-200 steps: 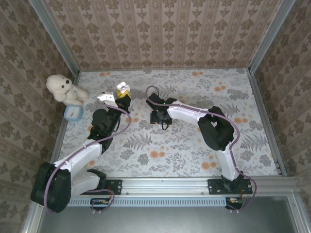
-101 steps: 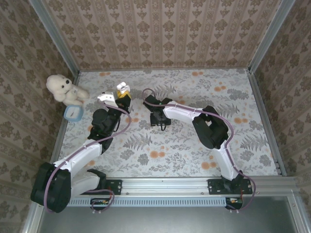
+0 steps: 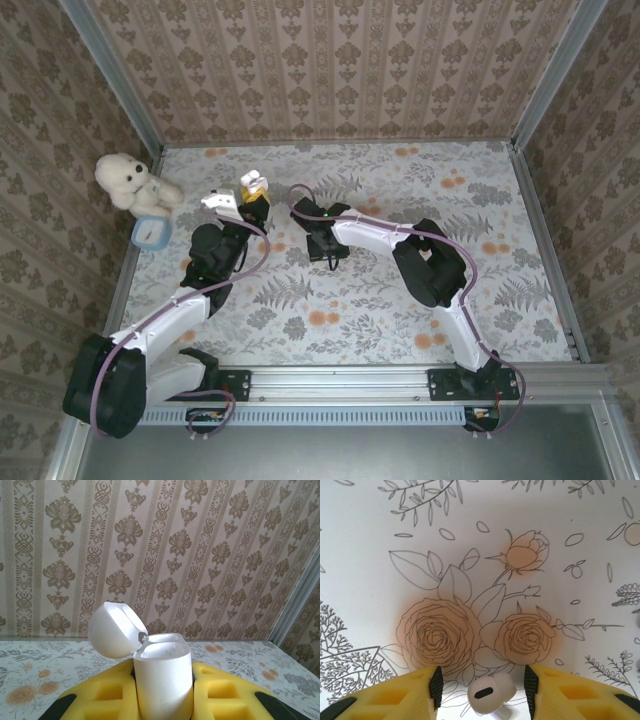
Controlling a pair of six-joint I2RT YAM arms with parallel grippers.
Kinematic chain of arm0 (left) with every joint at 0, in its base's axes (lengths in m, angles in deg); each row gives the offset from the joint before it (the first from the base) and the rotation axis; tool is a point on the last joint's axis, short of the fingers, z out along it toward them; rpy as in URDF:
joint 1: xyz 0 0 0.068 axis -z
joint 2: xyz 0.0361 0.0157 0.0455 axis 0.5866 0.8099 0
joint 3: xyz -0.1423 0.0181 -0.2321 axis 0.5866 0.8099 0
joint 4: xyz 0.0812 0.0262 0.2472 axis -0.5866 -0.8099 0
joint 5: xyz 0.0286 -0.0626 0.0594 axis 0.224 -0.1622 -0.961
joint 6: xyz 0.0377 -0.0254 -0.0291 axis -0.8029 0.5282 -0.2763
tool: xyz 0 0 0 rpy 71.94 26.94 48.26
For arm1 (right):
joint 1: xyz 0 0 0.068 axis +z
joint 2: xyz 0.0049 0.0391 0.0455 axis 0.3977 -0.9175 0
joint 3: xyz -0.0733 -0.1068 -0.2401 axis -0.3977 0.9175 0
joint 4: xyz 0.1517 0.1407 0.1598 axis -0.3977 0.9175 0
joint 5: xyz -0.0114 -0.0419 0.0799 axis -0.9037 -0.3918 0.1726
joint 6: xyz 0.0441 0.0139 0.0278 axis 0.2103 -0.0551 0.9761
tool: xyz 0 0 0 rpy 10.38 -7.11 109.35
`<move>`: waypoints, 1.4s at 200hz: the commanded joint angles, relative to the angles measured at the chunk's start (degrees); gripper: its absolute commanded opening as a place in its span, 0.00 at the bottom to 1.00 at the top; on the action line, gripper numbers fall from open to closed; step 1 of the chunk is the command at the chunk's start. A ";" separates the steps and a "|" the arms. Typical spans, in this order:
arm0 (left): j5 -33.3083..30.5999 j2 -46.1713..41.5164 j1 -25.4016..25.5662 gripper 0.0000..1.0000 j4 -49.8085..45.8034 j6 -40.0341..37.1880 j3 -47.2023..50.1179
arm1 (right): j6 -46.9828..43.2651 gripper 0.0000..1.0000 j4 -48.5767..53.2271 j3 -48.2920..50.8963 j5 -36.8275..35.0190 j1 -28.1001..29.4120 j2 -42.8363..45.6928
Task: Insert the wireless bluetooth earbuds into the charging case
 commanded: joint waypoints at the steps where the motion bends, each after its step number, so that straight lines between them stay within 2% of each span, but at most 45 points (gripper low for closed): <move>1: 0.23 -0.21 0.32 0.00 1.53 0.24 -1.54 | -0.45 0.50 2.34 -1.59 -1.87 0.79 -1.13; 72: 0.38 -0.26 0.30 0.00 1.45 0.33 -1.49 | -0.41 0.49 3.41 -2.70 -3.18 0.95 -2.59; 76: 0.38 -0.28 1.87 0.00 1.48 0.27 -1.54 | -0.45 0.49 3.33 -2.92 -3.29 0.95 -2.66; 104: 0.30 -0.36 2.07 0.00 1.31 0.15 -1.54 | -0.22 0.48 3.42 -3.83 -3.62 0.60 -3.48; 203: 0.47 0.06 2.45 0.00 0.70 -0.26 -2.19 | 1.11 0.31 1.82 -3.39 -1.72 -0.93 -3.44; 221: 0.52 0.15 2.42 0.00 0.48 -0.33 -2.35 | 0.87 0.32 0.64 -2.28 -0.98 -1.00 -2.55; 241: 0.56 0.23 2.48 0.00 0.35 -0.32 -2.51 | 0.54 0.38 0.26 -1.54 -0.58 -0.91 -1.87; 280: 0.64 0.55 2.56 0.00 0.18 -0.30 -2.85 | 0.02 0.39 -0.45 0.45 0.40 -0.53 -0.45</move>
